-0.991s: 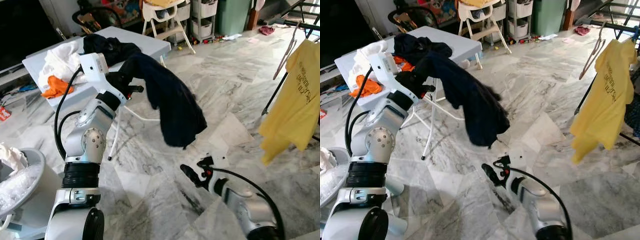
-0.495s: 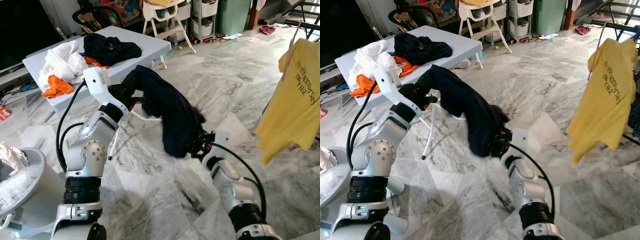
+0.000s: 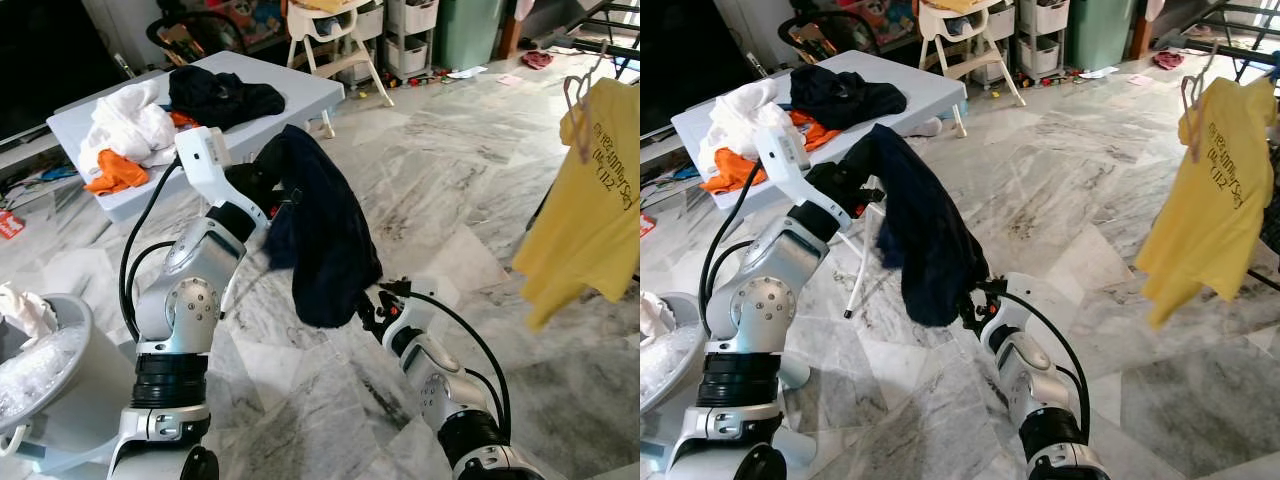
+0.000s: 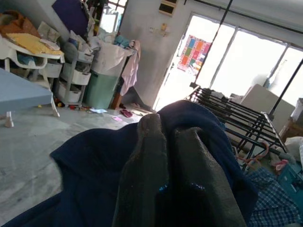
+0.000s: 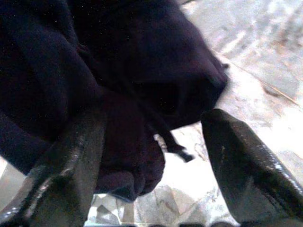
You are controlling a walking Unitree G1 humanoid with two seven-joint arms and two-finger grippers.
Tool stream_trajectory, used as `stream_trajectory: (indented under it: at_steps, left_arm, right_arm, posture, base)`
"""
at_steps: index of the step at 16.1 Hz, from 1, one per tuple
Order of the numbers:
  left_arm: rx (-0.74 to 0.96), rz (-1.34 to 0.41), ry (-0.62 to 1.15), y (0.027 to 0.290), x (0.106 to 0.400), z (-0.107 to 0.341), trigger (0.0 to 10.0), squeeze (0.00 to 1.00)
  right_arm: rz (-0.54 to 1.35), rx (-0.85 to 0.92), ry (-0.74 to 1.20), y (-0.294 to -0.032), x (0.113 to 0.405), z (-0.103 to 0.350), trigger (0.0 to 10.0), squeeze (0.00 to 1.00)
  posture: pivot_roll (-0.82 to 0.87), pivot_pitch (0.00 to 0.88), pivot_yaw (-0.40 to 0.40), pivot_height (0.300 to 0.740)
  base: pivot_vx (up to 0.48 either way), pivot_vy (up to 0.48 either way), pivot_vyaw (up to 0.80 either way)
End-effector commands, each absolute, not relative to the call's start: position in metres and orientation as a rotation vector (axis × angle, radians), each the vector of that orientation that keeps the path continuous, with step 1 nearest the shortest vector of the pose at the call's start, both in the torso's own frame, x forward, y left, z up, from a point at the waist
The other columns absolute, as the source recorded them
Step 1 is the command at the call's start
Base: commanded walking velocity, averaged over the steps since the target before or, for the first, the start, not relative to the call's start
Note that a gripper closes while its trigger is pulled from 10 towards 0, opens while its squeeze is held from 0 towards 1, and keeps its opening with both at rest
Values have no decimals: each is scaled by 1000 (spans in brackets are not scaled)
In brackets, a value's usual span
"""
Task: Hang hanger
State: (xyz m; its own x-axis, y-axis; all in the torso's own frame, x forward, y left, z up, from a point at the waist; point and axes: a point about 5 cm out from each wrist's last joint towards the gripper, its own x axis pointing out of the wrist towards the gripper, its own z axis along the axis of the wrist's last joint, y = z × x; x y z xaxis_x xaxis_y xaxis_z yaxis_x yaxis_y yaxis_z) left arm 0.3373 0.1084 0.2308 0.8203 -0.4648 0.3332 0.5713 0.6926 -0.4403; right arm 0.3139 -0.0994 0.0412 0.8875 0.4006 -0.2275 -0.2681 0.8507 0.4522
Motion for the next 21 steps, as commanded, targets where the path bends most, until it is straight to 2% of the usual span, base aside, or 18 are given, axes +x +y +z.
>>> stream_trajectory:
  at_steps: [1,2,3,4,5,6,7,10,12,15,17,21]
  left_arm:
    - [-534,-585,-257,113,336,245,0,0]
    - [-532,-580,-256,115,336,245,0,0]
    - [-510,-550,-256,120,338,243,0,0]
    - [-492,-530,-257,123,338,240,0,0]
    - [-469,-482,-243,128,338,231,0,0]
    - [-449,-458,-224,130,335,220,0,0]
    - [-432,-426,-185,132,331,205,0,0]
    - [-431,-372,-121,132,320,177,0,0]
    - [-428,-364,-122,127,317,174,0,0]
    - [-433,-385,-161,122,323,189,0,0]
    - [-437,-398,-185,120,324,199,0,0]
    - [-463,-434,-213,114,321,214,0,0]
  right_arm:
    - [461,398,281,-86,315,52,2275,0]
    - [464,355,288,-90,313,49,4980,0]
    - [421,212,292,-104,312,44,10000,0]
    - [378,150,287,-112,312,42,10000,0]
    - [244,30,281,-134,314,40,10000,0]
    - [204,42,278,-143,312,39,10000,0]
    - [193,-23,273,-148,309,38,10000,0]
    - [178,-52,282,-153,303,32,10000,0]
    - [217,-21,288,-150,297,30,10000,0]
    - [465,28,403,-137,274,13,10000,0]
    - [566,63,435,-133,262,8,10000,0]
    - [555,139,408,-129,266,13,10000,0]
  posture:
    - [-74,0,173,740]
    - [-75,0,172,740]
    - [-73,0,172,740]
    - [-73,0,172,740]
    - [-84,0,171,740]
    - [-87,0,170,740]
    - [-95,0,170,740]
    - [-101,0,166,740]
    - [-97,2,160,740]
    - [-87,7,160,740]
    - [-81,16,166,740]
    - [-70,27,169,740]
  base:
    - [0,0,0]
    - [0,0,0]
    - [0,0,0]
    - [0,0,0]
    - [0,0,0]
    - [0,0,0]
    - [0,0,0]
    - [0,0,0]
    - [0,0,0]
    - [0,0,0]
    - [0,0,0]
    - [0,0,0]
